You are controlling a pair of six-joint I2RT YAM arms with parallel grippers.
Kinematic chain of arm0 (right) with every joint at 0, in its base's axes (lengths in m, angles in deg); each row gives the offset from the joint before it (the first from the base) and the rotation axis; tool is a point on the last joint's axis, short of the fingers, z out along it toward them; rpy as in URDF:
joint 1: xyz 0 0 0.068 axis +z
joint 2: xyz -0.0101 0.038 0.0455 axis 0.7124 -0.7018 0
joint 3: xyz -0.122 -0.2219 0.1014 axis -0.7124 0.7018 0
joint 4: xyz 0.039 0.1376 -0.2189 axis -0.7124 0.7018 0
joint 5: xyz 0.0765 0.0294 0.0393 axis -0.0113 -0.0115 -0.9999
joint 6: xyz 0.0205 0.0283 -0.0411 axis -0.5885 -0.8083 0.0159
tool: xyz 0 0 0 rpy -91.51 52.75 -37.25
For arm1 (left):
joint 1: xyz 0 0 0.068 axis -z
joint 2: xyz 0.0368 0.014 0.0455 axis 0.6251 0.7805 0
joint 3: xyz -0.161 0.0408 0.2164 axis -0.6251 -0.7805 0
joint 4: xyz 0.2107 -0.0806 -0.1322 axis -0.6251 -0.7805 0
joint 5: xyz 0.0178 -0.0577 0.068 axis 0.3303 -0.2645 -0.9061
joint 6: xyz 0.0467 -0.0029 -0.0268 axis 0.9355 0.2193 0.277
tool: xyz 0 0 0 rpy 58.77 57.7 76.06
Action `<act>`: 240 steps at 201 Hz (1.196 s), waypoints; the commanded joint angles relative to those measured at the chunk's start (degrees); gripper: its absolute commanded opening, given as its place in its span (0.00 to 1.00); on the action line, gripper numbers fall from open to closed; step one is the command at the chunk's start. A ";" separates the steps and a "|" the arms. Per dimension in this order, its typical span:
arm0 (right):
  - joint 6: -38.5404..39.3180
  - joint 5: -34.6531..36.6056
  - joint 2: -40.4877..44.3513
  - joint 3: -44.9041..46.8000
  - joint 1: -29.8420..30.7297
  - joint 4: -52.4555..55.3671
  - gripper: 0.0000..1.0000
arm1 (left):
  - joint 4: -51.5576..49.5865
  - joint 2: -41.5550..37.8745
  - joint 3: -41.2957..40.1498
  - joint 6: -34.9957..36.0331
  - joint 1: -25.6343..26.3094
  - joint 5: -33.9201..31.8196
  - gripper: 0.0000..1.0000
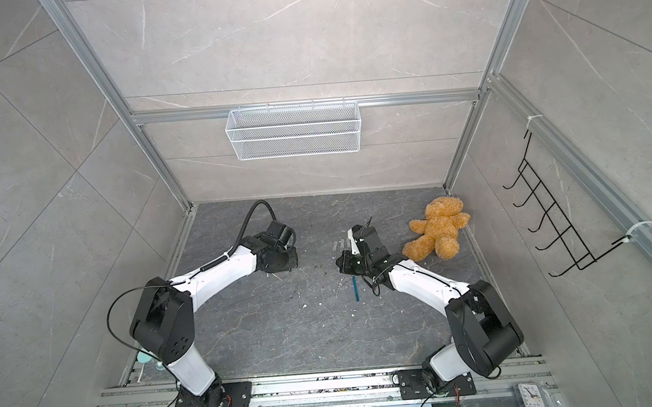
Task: Remove protective caps from carving knives
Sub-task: Place the carving knife at the center of the board.
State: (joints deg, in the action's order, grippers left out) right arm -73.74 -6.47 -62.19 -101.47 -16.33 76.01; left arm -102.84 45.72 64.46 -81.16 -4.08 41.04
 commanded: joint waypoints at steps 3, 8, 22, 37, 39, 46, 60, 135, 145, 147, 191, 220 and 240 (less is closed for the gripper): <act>1.50 -2.78 2.21 1.34 0.56 -5.85 0.00 | -3.41 3.06 3.83 2.22 -0.72 -3.12 0.00; 1.49 -3.13 2.16 1.50 0.67 -6.24 0.00 | -3.60 3.73 4.37 2.50 -0.85 -3.39 0.00; 1.62 -3.95 2.13 1.67 1.02 -6.89 0.00 | -4.78 5.98 6.06 3.13 -1.30 -4.71 0.00; 1.65 -4.34 2.15 2.01 1.49 -7.44 0.00 | -5.43 8.14 7.59 3.52 -2.02 -4.41 0.00; 1.69 -4.35 2.15 2.05 1.55 -7.57 0.00 | -5.37 8.35 7.75 3.55 -2.12 -4.30 0.00; 1.71 -4.35 2.15 2.18 1.76 -7.79 0.00 | -5.26 9.21 8.20 3.67 -2.47 -3.90 0.00; 1.66 -4.47 2.07 2.16 2.16 -7.88 0.00 | -5.34 10.98 9.65 4.16 -2.93 -3.45 0.00; 2.02 -4.87 2.53 2.21 2.98 -7.87 0.00 | -7.84 19.11 17.87 5.19 -4.81 -3.92 0.00; 2.05 -4.88 2.59 2.24 2.99 -7.86 0.00 | -8.12 19.94 18.50 5.35 -5.14 -3.77 0.00; 2.01 -4.88 2.64 2.28 2.98 -7.87 0.00 | -8.22 20.09 18.58 5.30 -5.20 -3.72 0.00; 2.06 -5.06 2.86 2.29 3.15 -7.89 0.00 | -9.23 22.23 20.50 6.55 -6.05 -4.14 0.00; 1.82 -5.41 2.42 2.10 3.41 -8.00 0.00 | -10.52 23.37 22.29 7.28 -6.22 -4.42 0.00; 1.83 -5.41 2.33 2.12 3.63 -8.08 0.00 | -10.88 24.14 23.09 7.49 -6.23 -4.07 0.00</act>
State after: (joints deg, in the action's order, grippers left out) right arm -73.10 -11.10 -60.79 -99.94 -13.20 69.26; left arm -111.81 68.21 84.97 -75.41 -10.09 37.34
